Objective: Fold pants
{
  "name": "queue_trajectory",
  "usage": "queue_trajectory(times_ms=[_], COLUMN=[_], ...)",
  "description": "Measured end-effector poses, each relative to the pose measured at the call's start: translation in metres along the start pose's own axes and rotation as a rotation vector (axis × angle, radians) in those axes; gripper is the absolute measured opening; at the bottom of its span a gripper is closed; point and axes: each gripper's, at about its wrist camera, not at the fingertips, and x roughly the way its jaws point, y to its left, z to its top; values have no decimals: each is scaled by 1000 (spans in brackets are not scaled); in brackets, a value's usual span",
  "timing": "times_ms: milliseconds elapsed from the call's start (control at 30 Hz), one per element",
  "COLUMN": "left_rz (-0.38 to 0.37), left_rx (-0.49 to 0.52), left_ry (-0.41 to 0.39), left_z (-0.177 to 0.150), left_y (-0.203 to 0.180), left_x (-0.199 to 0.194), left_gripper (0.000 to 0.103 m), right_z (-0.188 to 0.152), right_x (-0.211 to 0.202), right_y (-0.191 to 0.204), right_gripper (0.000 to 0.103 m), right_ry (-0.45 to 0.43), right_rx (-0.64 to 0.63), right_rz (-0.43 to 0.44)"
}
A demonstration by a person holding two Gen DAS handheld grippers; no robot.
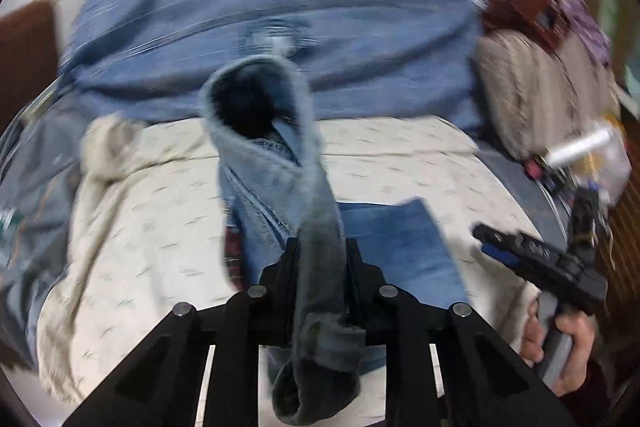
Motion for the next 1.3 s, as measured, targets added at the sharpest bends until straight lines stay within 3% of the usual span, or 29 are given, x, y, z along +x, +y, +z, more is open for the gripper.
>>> queue_trajectory(times_ms=[167, 300, 400, 533, 633, 667, 767, 867, 967, 1100, 1233, 1300], left_rz=[-17, -164, -137, -169, -91, -53, 35, 86, 91, 118, 105, 92], left_rx=[140, 141, 204, 198, 168, 162, 103, 38, 14, 47, 57, 87], left_ry=[96, 153, 144, 26, -50, -57, -17, 54, 94, 101, 106, 122], left_z=[2, -3, -11, 4, 21, 23, 20, 0, -22, -35, -35, -35], left_y=[-77, -102, -119, -105, -68, -59, -21, 6, 13, 6, 7, 5], left_x=[56, 89, 87, 46, 19, 17, 23, 41, 53, 63, 73, 78], left_gripper=[18, 18, 18, 22, 47, 49, 49, 49, 49, 49, 49, 49], right_z=[17, 24, 26, 25, 20, 18, 10, 1, -2, 4, 11, 13], right_x=[-15, -21, -22, -22, -18, -16, -18, -24, -15, 20, 64, 86], right_y=[-27, -45, -45, -40, -26, -19, 9, 38, 60, 68, 55, 42], right_gripper=[56, 56, 56, 56, 59, 59, 59, 59, 59, 59, 59, 60], right_ry=[-41, -57, -70, -60, -29, -18, -35, -66, -43, 37, 137, 174], right_rx=[106, 194, 195, 169, 134, 113, 8, -80, -119, -72, 26, 86], right_rz=[21, 44, 48, 101, 167, 187, 264, 398, 487, 474, 367, 258])
